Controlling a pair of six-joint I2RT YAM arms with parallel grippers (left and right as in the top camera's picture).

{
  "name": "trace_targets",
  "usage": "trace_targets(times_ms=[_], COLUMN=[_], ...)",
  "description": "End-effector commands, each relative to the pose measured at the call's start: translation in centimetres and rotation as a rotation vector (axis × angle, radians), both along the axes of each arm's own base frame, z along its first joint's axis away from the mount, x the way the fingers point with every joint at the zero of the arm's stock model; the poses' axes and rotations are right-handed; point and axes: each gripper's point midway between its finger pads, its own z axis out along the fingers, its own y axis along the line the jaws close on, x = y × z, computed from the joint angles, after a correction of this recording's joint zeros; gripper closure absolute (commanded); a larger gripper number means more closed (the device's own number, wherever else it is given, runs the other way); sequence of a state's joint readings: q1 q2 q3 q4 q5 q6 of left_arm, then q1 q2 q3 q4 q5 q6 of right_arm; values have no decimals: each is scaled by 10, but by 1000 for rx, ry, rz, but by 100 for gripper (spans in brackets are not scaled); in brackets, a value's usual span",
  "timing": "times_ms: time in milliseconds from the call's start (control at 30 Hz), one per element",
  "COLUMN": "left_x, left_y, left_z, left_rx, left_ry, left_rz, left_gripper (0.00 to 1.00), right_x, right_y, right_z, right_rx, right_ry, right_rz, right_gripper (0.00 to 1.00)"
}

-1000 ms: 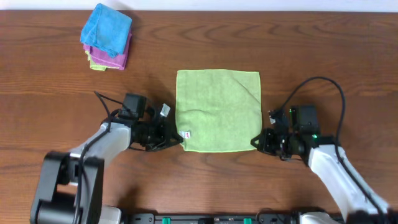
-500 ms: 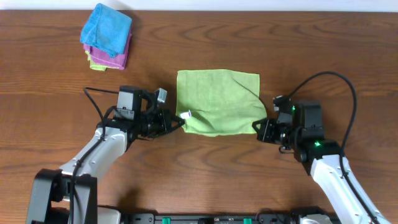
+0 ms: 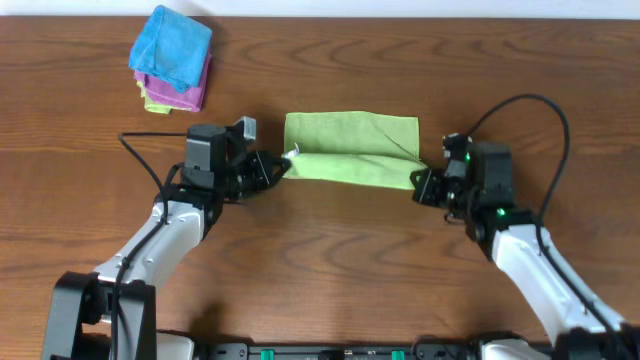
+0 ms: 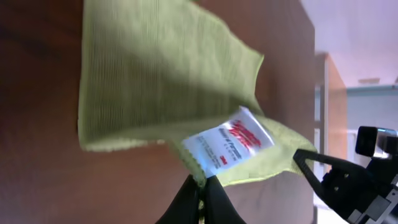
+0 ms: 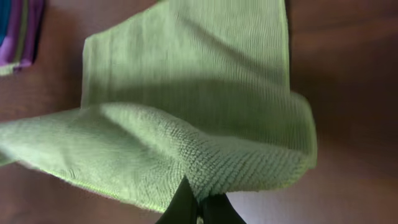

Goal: Fold the cloth
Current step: 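Lift both edges and fold the near half over toward the far side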

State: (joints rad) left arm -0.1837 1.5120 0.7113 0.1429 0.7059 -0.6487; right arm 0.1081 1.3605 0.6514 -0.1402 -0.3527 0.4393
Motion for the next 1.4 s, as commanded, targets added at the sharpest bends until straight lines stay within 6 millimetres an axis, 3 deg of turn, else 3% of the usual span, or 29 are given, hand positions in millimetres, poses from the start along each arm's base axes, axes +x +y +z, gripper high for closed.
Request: trace_targets(times_ms=[0, 367, 600, 967, 1367], left_x=[22, 79, 106, 111, 116], left_y=[7, -2, -7, -5, 1], left_z=[7, -10, -22, -50, -54], left_rx=[31, 44, 47, 75, 124], left_ry=[-37, -50, -45, -4, -19], left_rz=[72, 75, 71, 88, 129], left_gripper=[94, 94, 94, 94, 94], right_x=[25, 82, 110, 135, 148], right_y=[1, -2, -2, 0, 2], right_z=[12, 8, -8, -32, -46], right_rx=[-26, -91, -127, -152, -147], right_ry=[-45, -77, -70, -64, -97], right_rz=[-9, -15, -10, 6, 4], right_gripper=[99, 99, 99, 99, 99])
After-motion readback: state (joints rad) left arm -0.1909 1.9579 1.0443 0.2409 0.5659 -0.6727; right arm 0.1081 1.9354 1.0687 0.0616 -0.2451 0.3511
